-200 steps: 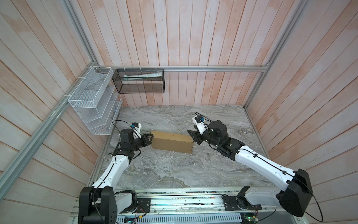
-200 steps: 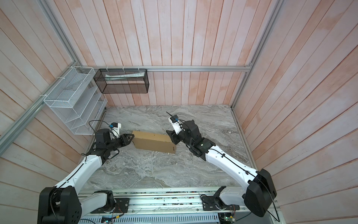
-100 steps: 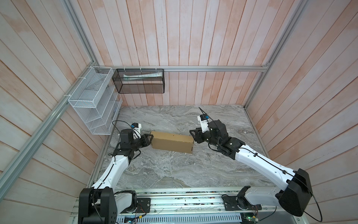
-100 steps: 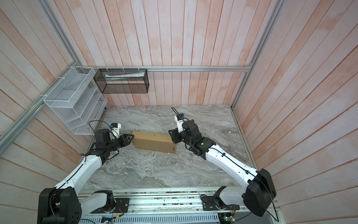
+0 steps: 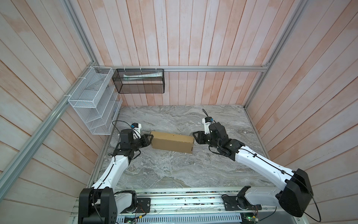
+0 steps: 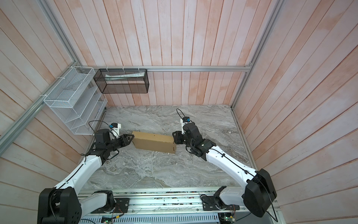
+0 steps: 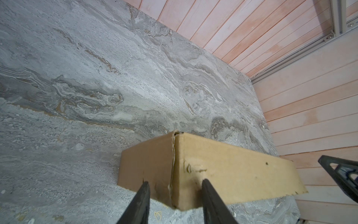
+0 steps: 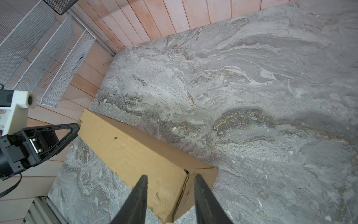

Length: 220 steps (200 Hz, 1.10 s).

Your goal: Fold the paper box

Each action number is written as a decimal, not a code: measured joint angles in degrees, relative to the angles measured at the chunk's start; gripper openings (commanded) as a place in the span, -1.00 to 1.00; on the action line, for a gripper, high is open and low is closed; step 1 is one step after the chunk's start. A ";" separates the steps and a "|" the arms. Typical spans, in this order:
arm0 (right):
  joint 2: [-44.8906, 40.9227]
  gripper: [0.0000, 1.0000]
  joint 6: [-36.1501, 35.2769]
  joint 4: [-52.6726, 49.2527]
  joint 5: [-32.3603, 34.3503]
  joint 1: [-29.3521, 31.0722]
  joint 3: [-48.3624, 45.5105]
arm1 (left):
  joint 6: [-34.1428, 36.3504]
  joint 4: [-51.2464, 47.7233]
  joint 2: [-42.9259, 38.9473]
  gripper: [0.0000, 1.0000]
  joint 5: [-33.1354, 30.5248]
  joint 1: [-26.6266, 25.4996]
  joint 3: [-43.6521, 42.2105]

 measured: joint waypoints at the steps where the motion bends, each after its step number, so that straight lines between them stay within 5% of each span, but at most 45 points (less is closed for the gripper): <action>1: 0.00 -0.22 0.09 0.00 0.02 0.00 -0.07 | 0.00 0.00 0.00 -0.10 -0.02 0.00 0.00; 89: 2.05 -0.38 7.45 2.10 -3.10 -0.42 -3.34 | 0.00 -0.22 -0.28 -0.09 0.00 0.00 -0.09; 220: 4.04 -0.66 8.20 10.54 -8.35 -2.84 -6.80 | 0.00 -0.90 -0.55 -0.10 -0.26 -0.04 -0.09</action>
